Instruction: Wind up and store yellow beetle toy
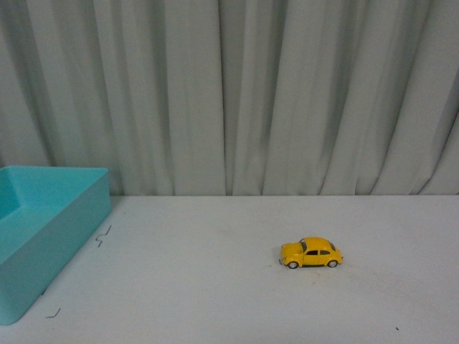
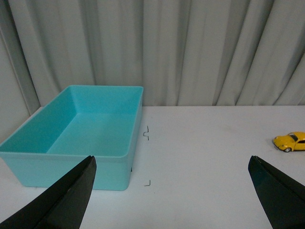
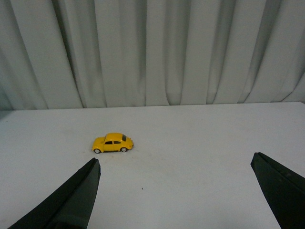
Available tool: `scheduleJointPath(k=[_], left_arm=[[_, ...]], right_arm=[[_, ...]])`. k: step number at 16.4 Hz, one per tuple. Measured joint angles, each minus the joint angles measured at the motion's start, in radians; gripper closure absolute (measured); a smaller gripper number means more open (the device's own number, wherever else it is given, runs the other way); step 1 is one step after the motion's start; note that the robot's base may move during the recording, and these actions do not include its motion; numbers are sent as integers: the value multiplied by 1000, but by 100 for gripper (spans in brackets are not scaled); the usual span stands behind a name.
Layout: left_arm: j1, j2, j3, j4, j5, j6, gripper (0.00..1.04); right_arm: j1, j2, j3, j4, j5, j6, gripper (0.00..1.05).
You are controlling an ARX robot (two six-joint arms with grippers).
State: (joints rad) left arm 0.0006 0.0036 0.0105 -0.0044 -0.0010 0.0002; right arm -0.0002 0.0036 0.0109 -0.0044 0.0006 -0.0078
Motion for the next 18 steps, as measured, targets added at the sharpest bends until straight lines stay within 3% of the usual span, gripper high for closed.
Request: scheduleJointPath(k=[18], left_arm=[[0,0,0,0,0,0,7]], right_arm=[[0,0,0,0,0,0,7]])
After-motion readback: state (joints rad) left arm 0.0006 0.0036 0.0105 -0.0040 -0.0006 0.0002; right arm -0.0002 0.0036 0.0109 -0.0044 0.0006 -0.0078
